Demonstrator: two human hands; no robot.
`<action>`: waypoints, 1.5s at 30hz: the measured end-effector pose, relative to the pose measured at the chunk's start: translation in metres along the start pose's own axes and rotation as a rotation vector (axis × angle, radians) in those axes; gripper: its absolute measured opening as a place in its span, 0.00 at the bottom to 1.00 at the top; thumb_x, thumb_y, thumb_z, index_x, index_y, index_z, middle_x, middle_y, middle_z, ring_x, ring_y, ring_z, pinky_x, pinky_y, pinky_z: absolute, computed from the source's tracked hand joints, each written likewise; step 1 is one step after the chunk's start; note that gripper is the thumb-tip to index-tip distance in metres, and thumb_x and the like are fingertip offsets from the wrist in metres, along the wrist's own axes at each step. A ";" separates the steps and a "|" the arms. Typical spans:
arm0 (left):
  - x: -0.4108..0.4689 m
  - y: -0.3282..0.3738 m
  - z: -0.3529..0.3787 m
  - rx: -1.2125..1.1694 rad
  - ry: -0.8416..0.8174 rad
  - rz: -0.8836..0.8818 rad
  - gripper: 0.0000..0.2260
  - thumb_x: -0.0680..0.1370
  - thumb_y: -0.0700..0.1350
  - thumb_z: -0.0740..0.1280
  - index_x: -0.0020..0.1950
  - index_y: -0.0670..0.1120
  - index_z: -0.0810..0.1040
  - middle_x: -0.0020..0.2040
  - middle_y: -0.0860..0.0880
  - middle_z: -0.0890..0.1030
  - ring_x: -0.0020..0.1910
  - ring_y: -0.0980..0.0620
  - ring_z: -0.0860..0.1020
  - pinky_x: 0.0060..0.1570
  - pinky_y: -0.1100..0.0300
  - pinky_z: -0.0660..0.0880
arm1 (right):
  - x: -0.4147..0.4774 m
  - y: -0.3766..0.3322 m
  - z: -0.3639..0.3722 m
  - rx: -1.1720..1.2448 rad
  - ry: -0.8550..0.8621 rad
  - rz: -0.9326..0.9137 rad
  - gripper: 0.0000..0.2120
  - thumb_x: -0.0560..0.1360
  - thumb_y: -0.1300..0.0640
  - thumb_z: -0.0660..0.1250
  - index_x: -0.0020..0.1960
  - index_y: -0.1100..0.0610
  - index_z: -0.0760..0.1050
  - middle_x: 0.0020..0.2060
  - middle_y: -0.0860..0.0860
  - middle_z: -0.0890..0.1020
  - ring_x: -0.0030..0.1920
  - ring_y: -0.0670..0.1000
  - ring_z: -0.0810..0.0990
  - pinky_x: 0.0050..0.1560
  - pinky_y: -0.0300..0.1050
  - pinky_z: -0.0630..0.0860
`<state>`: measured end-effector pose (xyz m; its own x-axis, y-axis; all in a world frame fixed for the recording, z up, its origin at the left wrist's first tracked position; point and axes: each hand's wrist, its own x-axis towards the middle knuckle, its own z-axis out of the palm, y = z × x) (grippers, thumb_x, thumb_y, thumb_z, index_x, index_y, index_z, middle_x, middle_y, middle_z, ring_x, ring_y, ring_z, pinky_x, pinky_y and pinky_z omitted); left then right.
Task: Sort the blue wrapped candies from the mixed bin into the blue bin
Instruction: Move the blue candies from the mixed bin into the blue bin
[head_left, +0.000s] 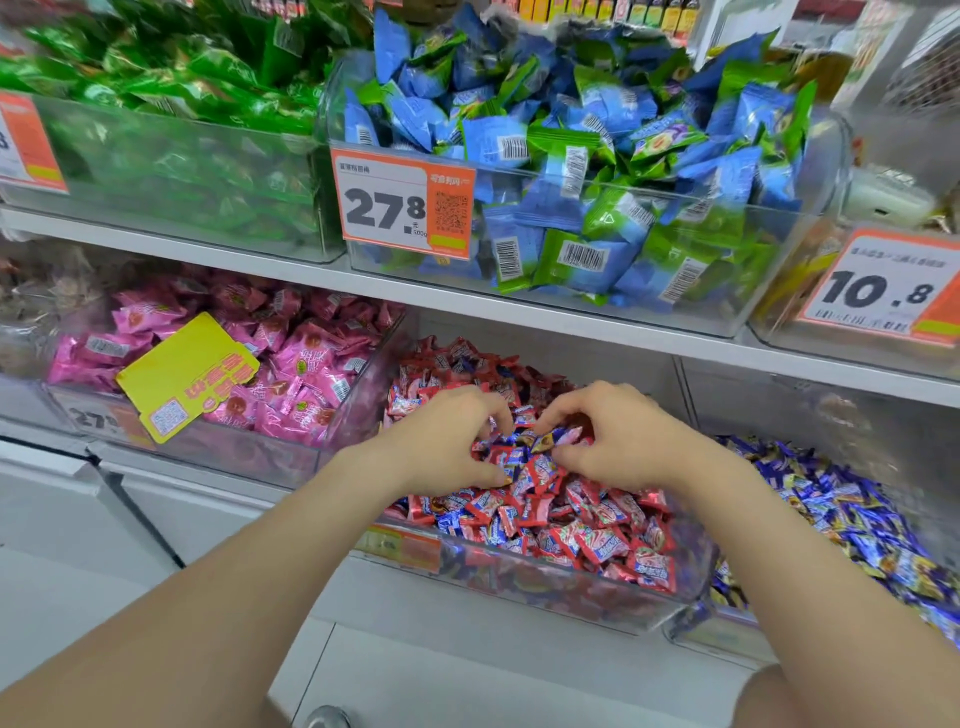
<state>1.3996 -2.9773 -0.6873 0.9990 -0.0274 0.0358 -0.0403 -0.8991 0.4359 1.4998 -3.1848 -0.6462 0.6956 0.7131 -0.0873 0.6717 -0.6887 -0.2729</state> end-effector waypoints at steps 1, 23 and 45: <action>0.002 0.001 0.003 0.041 -0.020 -0.003 0.20 0.73 0.56 0.79 0.60 0.53 0.78 0.53 0.52 0.75 0.52 0.51 0.75 0.56 0.51 0.76 | 0.002 0.002 0.001 -0.002 0.038 -0.003 0.08 0.73 0.48 0.73 0.50 0.36 0.82 0.36 0.36 0.78 0.46 0.50 0.74 0.66 0.54 0.73; 0.010 0.018 0.012 -0.134 -0.134 -0.030 0.19 0.73 0.52 0.80 0.59 0.51 0.76 0.49 0.51 0.81 0.39 0.59 0.76 0.38 0.63 0.72 | 0.014 0.002 0.012 0.116 0.155 0.012 0.16 0.81 0.64 0.57 0.57 0.51 0.80 0.43 0.46 0.81 0.43 0.49 0.78 0.46 0.43 0.72; 0.021 0.011 0.010 -0.129 0.022 -0.130 0.07 0.85 0.50 0.65 0.56 0.51 0.82 0.54 0.49 0.84 0.47 0.50 0.81 0.49 0.52 0.79 | 0.033 0.009 0.011 0.002 0.049 0.241 0.07 0.71 0.49 0.75 0.46 0.50 0.81 0.45 0.48 0.83 0.45 0.51 0.82 0.47 0.46 0.81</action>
<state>1.4206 -2.9927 -0.6908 0.9953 0.0964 -0.0095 0.0857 -0.8310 0.5497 1.5259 -3.1666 -0.6626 0.8475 0.5207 -0.1033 0.4842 -0.8380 -0.2516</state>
